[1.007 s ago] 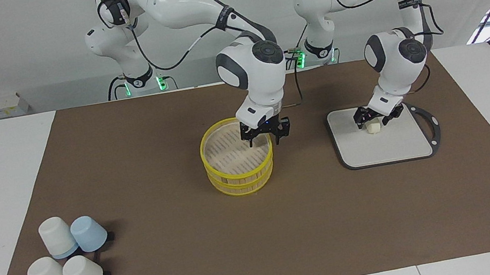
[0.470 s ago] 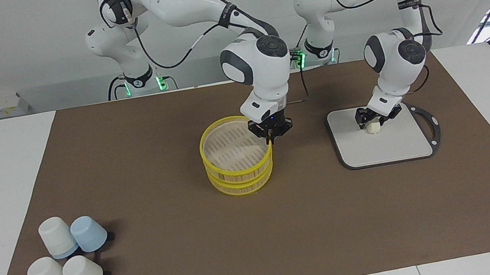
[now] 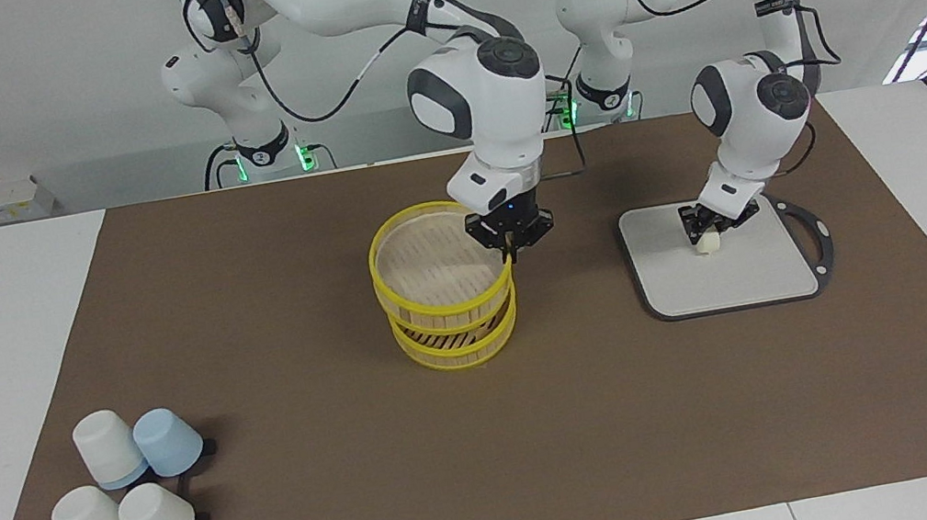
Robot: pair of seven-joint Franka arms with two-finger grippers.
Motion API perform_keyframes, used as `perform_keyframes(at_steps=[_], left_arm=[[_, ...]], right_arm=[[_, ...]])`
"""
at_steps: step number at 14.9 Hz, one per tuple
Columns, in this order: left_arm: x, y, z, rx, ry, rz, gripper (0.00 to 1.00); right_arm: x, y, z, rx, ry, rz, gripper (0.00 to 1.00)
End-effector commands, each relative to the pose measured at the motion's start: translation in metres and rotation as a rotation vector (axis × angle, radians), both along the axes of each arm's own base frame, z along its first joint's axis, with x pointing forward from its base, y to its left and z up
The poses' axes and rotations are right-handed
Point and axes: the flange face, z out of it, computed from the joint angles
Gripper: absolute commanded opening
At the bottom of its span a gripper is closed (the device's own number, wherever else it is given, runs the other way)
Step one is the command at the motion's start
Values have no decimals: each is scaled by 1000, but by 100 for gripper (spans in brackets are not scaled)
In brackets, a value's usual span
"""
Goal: Place bun in steamer
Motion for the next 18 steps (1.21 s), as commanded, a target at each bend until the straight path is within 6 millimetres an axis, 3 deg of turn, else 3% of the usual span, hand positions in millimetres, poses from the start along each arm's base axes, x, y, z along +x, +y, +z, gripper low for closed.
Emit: perform_keyframes(at_steps=[1, 4, 6, 8, 11, 14, 16, 18], left_arm=[[18, 0, 40, -5, 27, 14, 35], [32, -11, 74, -1, 39, 54, 36], [39, -40, 103, 4, 38, 75, 36], [49, -93, 131, 14, 52, 109, 36], [54, -169, 159, 3, 48, 220, 36], [48, -249, 167, -37, 49, 317, 37], [49, -304, 161, -35, 50, 336, 37], [44, -346, 155, -35, 43, 384, 38]], right_arm=[[23, -69, 36, -24, 20, 15, 0], [54, -147, 44, -39, 20, -60, 0], [79, -204, 50, -40, 13, -41, 0], [95, -250, 56, -38, -1, -33, 0], [105, -289, 58, -33, 2, -46, 0], [113, -332, 62, -22, -4, -84, 0], [117, -359, 63, -22, -2, -107, 0], [120, -384, 65, -29, 1, -55, 0]])
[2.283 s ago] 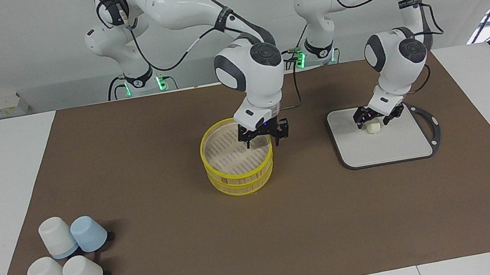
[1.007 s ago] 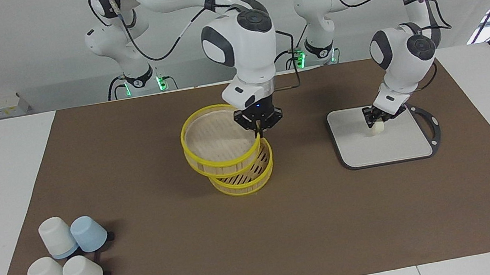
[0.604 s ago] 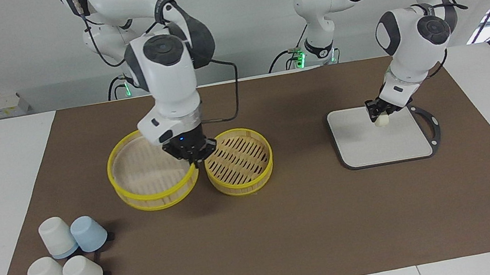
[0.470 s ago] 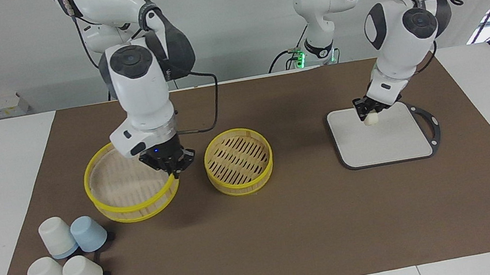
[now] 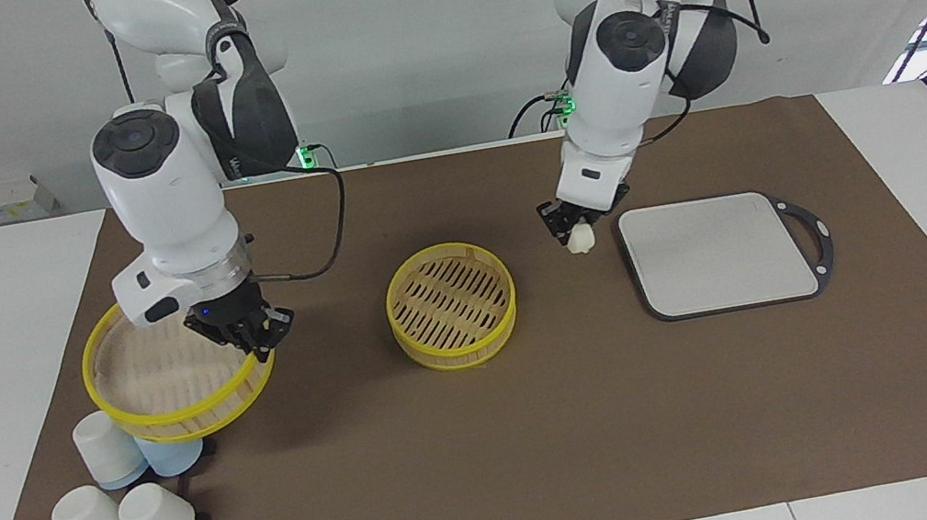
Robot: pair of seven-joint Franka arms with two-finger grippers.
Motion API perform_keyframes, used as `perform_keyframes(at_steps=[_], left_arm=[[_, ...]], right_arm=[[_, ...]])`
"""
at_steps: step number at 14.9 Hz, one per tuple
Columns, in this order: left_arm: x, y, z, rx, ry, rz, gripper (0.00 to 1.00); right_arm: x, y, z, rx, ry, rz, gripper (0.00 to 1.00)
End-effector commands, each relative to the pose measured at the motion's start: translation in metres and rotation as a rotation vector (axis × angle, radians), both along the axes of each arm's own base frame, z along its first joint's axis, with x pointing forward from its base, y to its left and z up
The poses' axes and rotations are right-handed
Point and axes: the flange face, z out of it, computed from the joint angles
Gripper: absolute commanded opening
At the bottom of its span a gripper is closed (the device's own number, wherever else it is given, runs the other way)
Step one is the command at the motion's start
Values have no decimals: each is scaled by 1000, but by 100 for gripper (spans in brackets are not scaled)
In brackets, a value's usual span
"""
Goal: Place bun in steamer
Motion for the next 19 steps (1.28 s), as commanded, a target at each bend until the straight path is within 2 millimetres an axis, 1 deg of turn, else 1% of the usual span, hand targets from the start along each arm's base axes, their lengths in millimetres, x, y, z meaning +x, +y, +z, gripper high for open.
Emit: perform_keyframes(at_steps=[1, 2, 3, 5, 6, 7, 8, 9, 10, 11, 12, 13, 14, 15, 17, 18, 19], left_arm=[[6, -72, -16, 12, 24, 54, 38], [8, -100, -33, 30, 26, 63, 38], [9, -111, -43, 43, 14, 52, 39], [11, -116, -56, 48, -7, 41, 47], [10, -128, -61, 21, -41, 28, 47], [5, -136, -73, 2, -65, 17, 47], [-2, -139, -89, -1, -69, 9, 47], [-8, -144, -96, 1, -67, -1, 47], [-13, -149, -102, 8, -60, -9, 47], [-19, -153, -108, 16, -50, -20, 47], [-21, -153, -109, 21, -43, -24, 47], [-21, -152, -106, 27, -29, -22, 48], [-22, -150, -106, 40, -9, -21, 51], [-19, -148, -102, 43, -3, -16, 54], [-17, -147, -100, 45, -2, -13, 57], [-15, -145, -97, 44, -3, -10, 57], [-13, -144, -90, 46, 1, -7, 57]], right_arm=[[-6, -35, 9, 25, -8, 46, 0], [-6, -43, 10, 36, -8, 32, 0], [-6, -45, 9, 39, -7, 30, 0], [-6, -57, 2, 39, -20, 18, 0], [-10, -57, -3, 41, -29, 19, 0], [-15, -57, -10, 41, -39, 23, 0], [-17, -57, -15, 38, -43, 44, 0], [-17, -57, -15, 35, -37, 92, 0], [-18, -62, -16, 30, -31, 125, 0], [-19, -68, -16, 32, -26, 125, 0], [-20, -68, -18, 32, -21, 123, 0], [-21, -68, -18, 32, -20, 120, 0], [-21, -68, -17, 32, -21, 120, 0], [-21, -68, -17, 32, -21, 120, 0], [-21, -68, -17, 32, -23, 120, 0], [-21, -69, -17, 31, -23, 120, 0], [-21, -70, -17, 31, -23, 120, 0]])
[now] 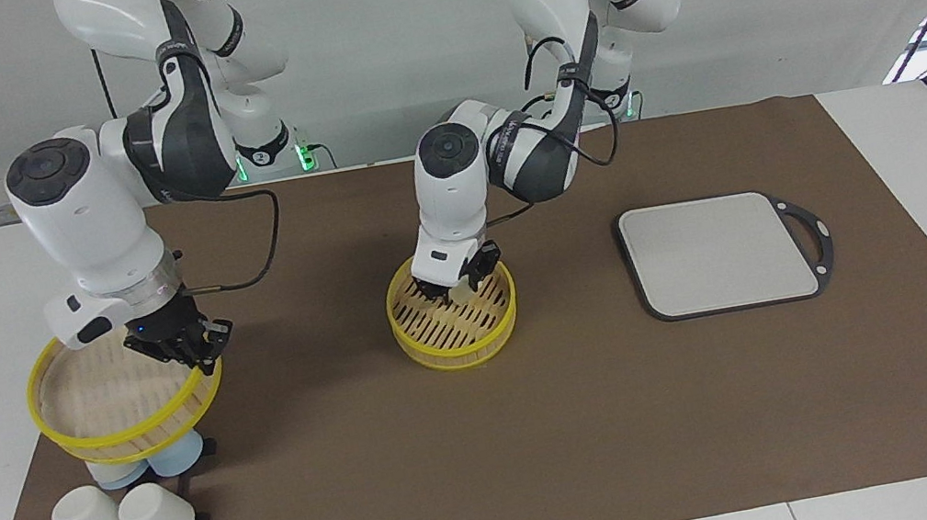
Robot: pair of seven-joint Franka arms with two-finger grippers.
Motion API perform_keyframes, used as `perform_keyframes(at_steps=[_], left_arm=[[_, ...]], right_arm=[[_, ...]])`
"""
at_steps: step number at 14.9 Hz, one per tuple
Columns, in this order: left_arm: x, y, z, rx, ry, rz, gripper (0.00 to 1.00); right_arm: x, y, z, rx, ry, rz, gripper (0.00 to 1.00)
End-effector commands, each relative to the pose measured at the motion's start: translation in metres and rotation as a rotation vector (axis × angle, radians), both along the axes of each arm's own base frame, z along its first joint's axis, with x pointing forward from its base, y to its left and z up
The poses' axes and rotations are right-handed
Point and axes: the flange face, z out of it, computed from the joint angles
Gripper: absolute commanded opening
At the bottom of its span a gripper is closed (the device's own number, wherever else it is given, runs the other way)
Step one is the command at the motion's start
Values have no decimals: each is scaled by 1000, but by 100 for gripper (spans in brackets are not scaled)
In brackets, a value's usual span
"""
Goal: Place bun in steamer
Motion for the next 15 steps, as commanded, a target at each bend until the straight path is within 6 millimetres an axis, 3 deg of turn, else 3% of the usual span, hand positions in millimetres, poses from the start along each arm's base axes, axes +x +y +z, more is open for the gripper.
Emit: perform_keyframes(at_steps=[1, 5, 7, 10, 13, 15], left_arm=[[5, 7, 28, 24, 12, 9, 60], [24, 39, 51, 36, 26, 55, 92], [42, 69, 69, 44, 41, 96, 96], [52, 116, 103, 55, 62, 85, 97], [64, 160, 119, 64, 83, 53, 100], [75, 208, 145, 47, 63, 42, 100]], right_arm=[[-8, -4, 6, 15, -17, 19, 0], [-7, -3, 8, 15, -20, 19, 0], [-7, -2, 8, 16, -21, 20, 0], [-6, 11, 10, 22, -34, -11, 0], [-10, 63, 11, 46, -44, -98, 0], [-18, 108, 13, 65, -50, -175, 0]])
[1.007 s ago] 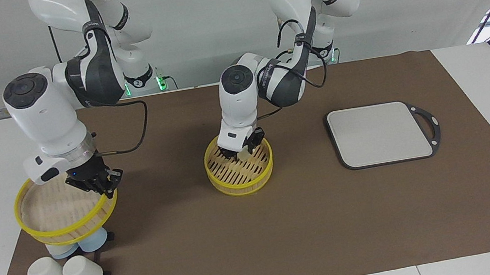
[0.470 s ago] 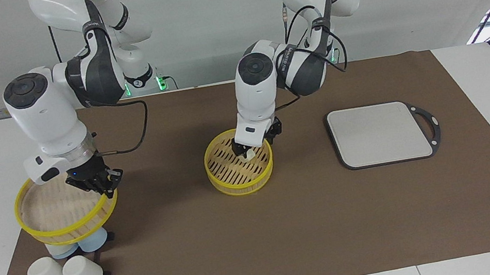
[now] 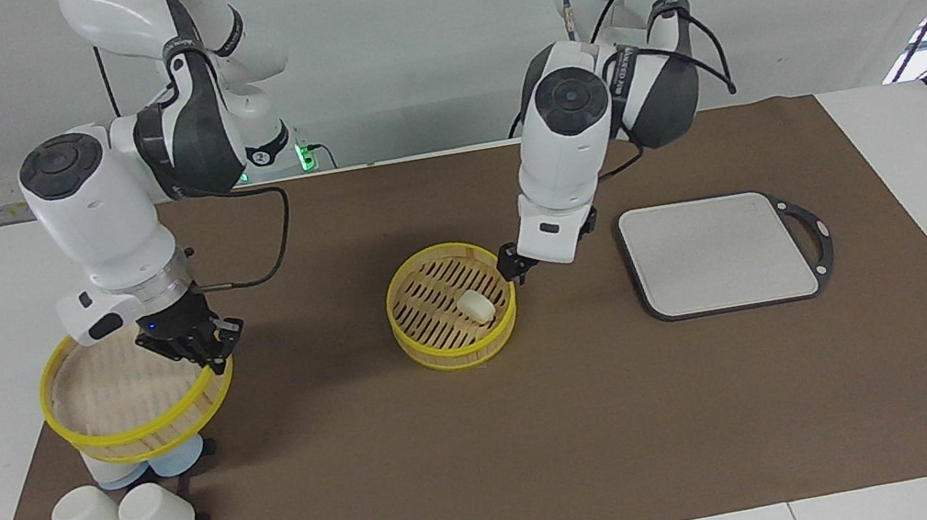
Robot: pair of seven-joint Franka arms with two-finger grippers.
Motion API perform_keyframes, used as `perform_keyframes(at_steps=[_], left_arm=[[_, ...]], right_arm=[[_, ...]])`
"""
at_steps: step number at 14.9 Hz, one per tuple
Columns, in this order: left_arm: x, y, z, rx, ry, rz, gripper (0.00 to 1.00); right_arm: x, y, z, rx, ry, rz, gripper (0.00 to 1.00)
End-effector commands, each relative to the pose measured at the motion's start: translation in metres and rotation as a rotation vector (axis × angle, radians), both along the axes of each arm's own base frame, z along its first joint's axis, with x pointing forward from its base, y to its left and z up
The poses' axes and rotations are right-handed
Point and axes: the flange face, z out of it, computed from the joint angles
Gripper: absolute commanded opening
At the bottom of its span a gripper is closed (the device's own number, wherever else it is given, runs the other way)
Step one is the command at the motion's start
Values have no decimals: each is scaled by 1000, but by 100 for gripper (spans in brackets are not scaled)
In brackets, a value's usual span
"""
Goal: Place bun in steamer
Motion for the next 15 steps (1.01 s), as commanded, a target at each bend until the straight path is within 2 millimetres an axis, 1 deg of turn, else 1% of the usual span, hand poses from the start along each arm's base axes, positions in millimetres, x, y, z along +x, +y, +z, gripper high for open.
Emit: perform_keyframes(at_steps=[1, 3, 4, 5, 7, 8, 10, 11, 12, 13, 14, 15], left_arm=[[8, 68, 47, -13, -42, -37, 100], [12, 120, 76, -34, -78, -82, 100], [11, 139, 83, -34, -74, -103, 100], [10, 158, 92, -39, -75, -133, 100], [-1, 186, 107, -45, -74, -189, 100], [-10, 200, 113, -50, -73, -233, 100], [-38, 205, 118, -55, -53, -305, 100], [-50, 204, 118, -54, -46, -320, 100], [-58, 202, 119, -53, -45, -326, 100], [-61, 206, 117, -53, -36, -322, 100], [-67, 206, 123, -53, -45, -324, 100], [-70, 207, 121, -53, -36, -325, 100]], right_arm=[[-18, 61, 11, 34, -27, -96, 0], [-34, 120, 12, 57, -31, -156, 0], [-41, 138, 13, 64, -35, -175, 0], [-46, 150, 12, 67, -30, -192, 0], [-60, 192, -1, 73, -19, -224, 0], [-61, 205, -10, 71, -19, -247, 0], [-64, 234, -24, 71, -10, -254, 0], [-59, 247, -33, 69, -4, -274, 0], [-54, 261, -42, 68, -2, -291, 0], [-49, 271, -50, 64, 6, -297, 0], [-45, 274, -53, 64, 6, -298, 0], [-44, 275, -57, 64, 11, -299, 0]])
